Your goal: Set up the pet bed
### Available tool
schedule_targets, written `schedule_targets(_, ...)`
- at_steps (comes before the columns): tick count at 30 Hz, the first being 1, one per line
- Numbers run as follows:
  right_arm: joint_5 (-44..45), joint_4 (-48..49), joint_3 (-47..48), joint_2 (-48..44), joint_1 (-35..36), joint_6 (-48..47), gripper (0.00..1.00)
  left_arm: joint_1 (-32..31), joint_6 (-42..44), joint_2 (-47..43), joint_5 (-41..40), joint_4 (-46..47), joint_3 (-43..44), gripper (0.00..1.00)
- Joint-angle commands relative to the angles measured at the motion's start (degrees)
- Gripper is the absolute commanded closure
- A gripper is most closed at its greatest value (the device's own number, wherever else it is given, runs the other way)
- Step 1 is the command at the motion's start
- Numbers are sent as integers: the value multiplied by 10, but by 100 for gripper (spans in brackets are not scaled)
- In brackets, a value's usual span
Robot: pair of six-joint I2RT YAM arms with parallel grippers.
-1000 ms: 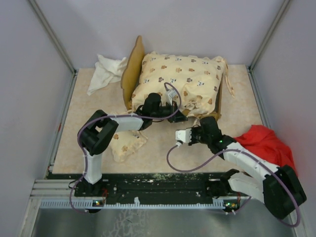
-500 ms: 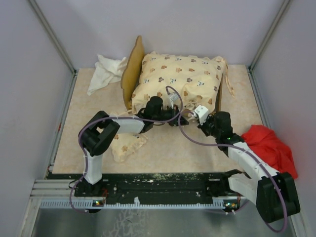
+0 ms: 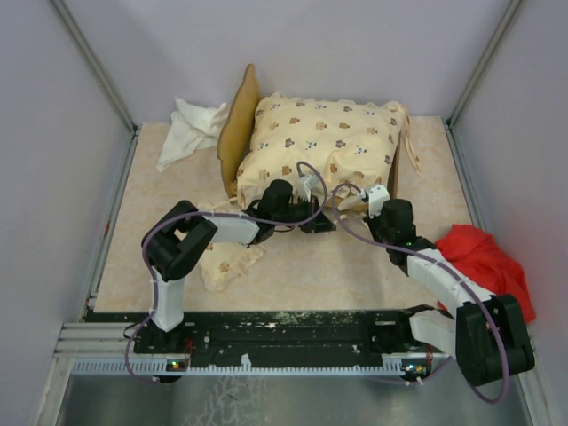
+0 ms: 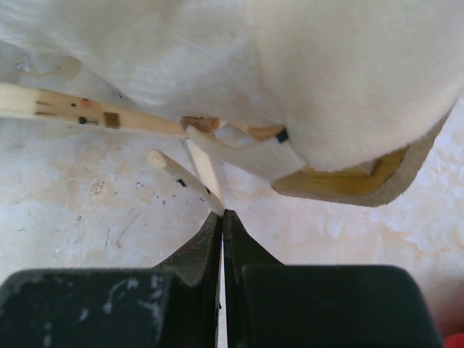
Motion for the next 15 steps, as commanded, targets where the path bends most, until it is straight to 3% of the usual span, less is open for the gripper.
schedule_targets(1,57,11,29,-3,-5,54,100,-6,3,0,-8,15,-11,100)
schedule_targets(15,124,49,11,-25,-5,74,100,-6,2,3,-11,16,-10,100)
